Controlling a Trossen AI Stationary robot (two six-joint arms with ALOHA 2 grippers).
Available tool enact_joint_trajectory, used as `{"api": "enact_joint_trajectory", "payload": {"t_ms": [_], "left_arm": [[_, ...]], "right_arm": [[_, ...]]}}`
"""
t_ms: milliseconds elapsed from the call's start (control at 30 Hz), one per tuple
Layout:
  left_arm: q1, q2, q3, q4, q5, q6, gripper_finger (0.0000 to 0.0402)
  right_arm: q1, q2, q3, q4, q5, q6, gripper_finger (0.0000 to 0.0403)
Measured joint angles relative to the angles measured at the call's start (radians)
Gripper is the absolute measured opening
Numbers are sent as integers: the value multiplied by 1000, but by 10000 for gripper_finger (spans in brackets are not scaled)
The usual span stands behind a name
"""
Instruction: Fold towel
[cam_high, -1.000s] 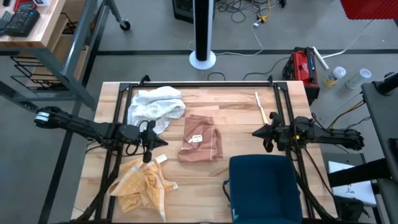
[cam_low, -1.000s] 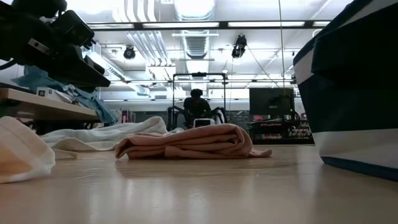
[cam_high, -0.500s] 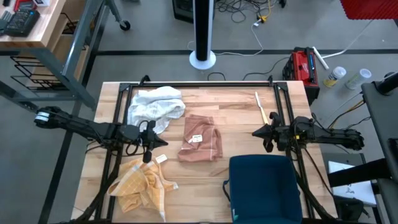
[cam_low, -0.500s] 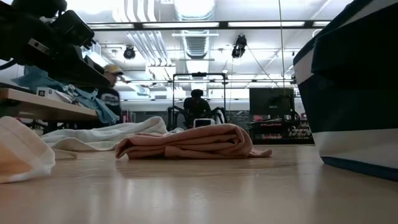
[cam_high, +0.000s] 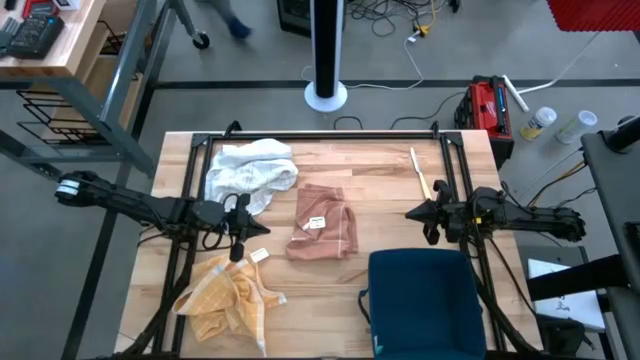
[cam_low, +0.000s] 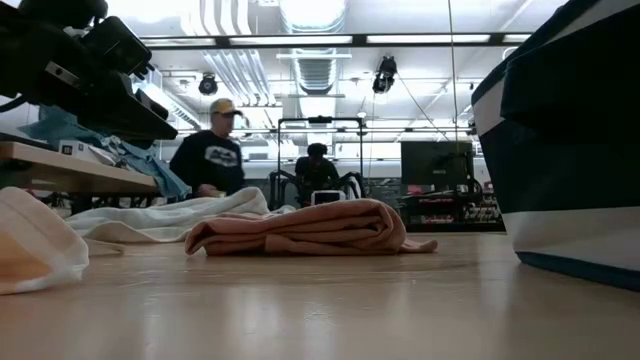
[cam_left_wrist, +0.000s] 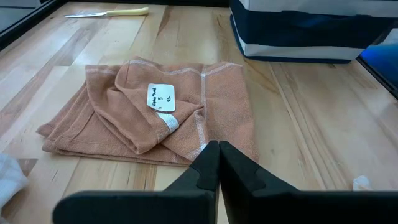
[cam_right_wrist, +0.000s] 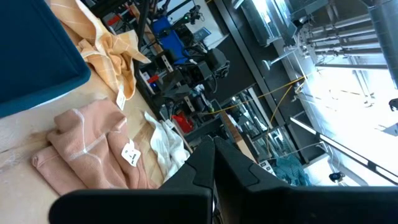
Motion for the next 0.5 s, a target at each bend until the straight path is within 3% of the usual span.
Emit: {"api": "enact_joint_trajectory", "payload": {"t_ms": [200, 300, 367, 500], "left_arm": [[0, 0, 0, 4, 0, 12, 0], [0, 1, 0, 107, 0, -63, 0], [0, 3, 2, 208, -1, -180, 0], [1, 6, 2, 405, -16, -204, 0]], "right_arm": [[0, 0, 0, 0, 0, 0, 0], [0, 0, 0, 0, 3, -5, 0], [0, 0, 0, 4, 72, -79, 0], [0, 0, 0, 4, 191, -140, 0]]}}
